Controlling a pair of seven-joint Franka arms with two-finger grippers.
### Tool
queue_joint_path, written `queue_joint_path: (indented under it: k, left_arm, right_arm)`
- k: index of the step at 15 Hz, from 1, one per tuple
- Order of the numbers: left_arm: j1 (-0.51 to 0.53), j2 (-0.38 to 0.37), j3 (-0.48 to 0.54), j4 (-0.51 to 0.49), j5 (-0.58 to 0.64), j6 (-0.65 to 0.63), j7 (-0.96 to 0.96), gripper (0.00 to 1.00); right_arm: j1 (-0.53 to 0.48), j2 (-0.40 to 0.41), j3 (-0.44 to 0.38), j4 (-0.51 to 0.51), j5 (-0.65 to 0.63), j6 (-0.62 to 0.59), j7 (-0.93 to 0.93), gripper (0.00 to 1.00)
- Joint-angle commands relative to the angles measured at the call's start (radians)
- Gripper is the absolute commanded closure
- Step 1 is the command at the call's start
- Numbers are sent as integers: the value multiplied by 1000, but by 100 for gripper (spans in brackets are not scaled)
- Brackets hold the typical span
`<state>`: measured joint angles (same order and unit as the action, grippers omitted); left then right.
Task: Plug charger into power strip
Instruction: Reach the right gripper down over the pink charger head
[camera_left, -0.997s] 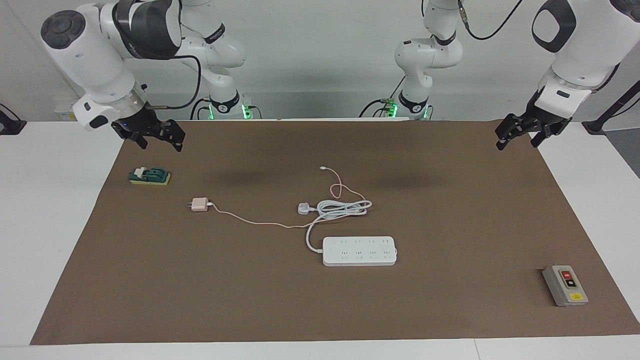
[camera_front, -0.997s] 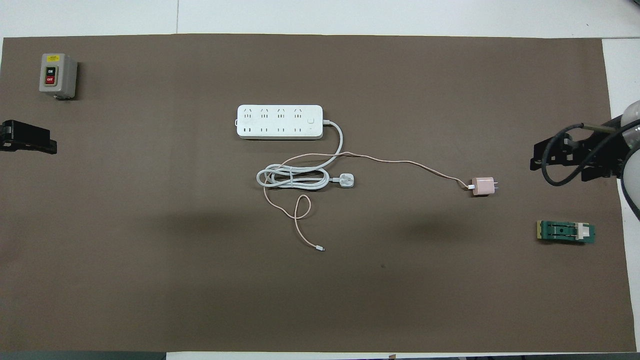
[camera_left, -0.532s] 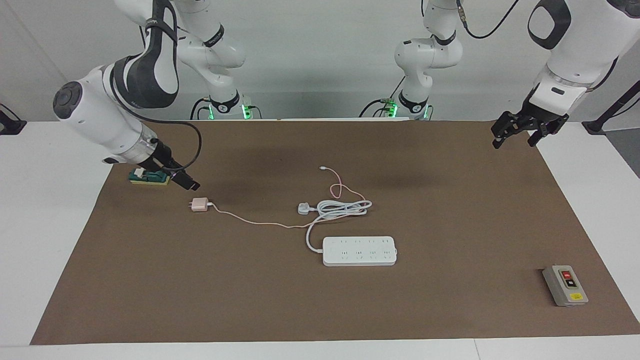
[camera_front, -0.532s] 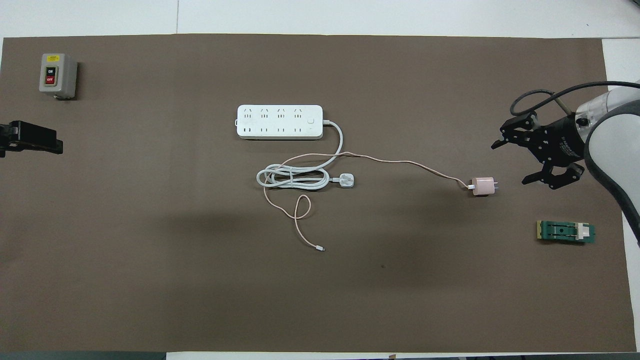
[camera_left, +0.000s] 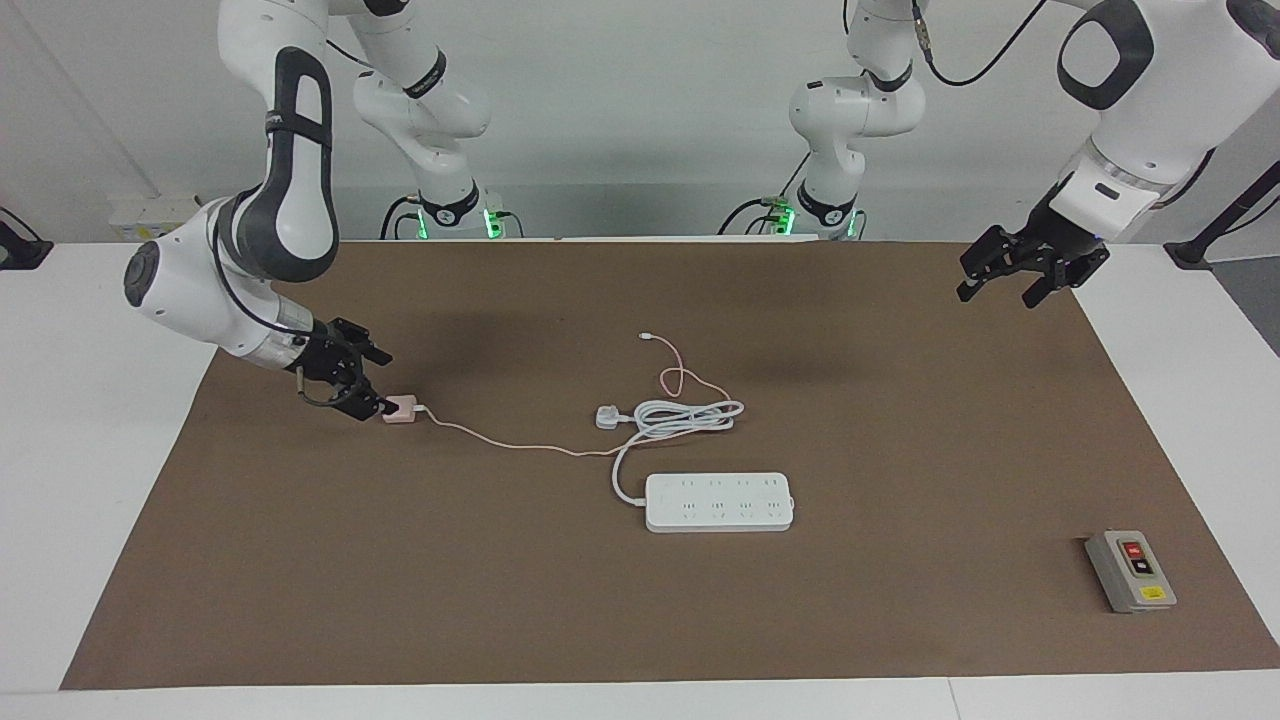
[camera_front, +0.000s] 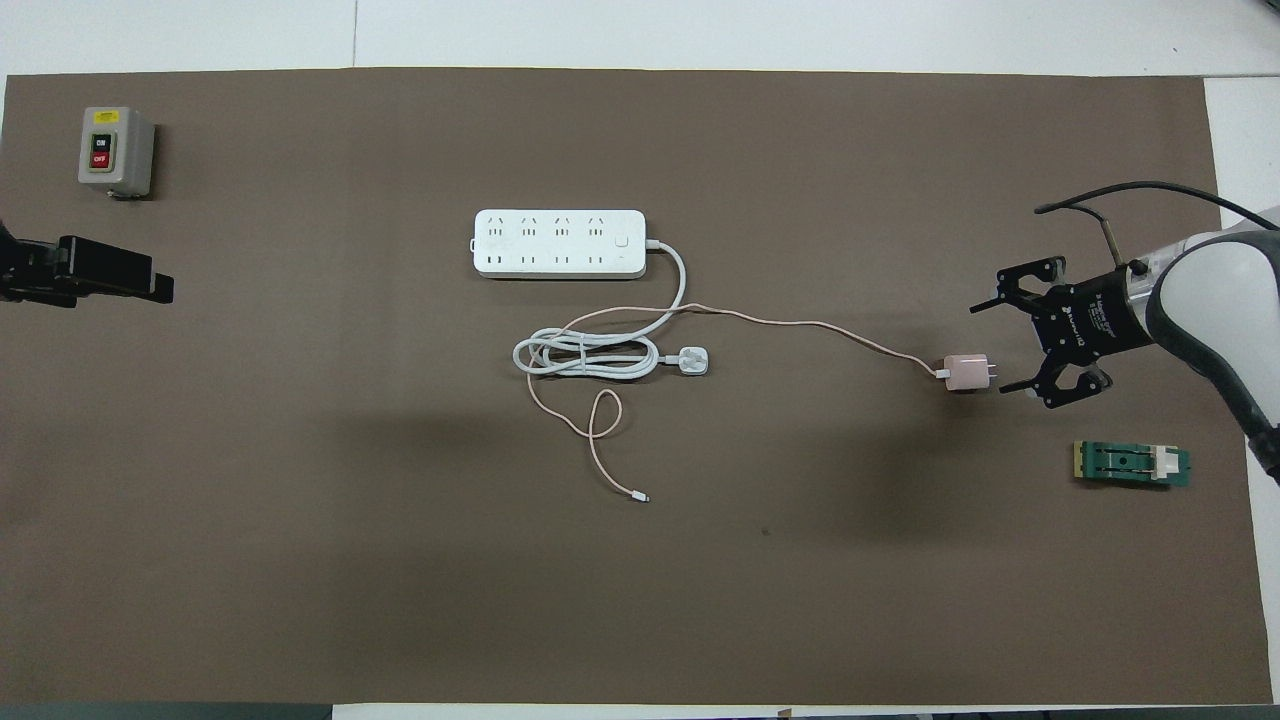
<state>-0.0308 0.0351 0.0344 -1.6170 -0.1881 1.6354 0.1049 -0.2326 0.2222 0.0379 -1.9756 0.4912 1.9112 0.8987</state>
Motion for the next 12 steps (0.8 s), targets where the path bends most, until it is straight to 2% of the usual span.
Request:
queue_joint_path:
  k: [1,3,8,12]
  left_arm:
    - [12,67,1,45,-109,-14,35,0]
    - [11,85,2,52,-158,-22,36,0]
    - [39,69,1,-6,-174,-74,62,0]
    - [23,72,-7,2,-203,-75,62,0]
  right_arm:
    - [-59,25,8,-25,43,20,-12,0]
    - [-79,42,8,-31,79,17,-61,0]
    - [-96,55,8,-51,118,11,-99,0]
    - [-91,77,8,-89,162,68,-147,0]
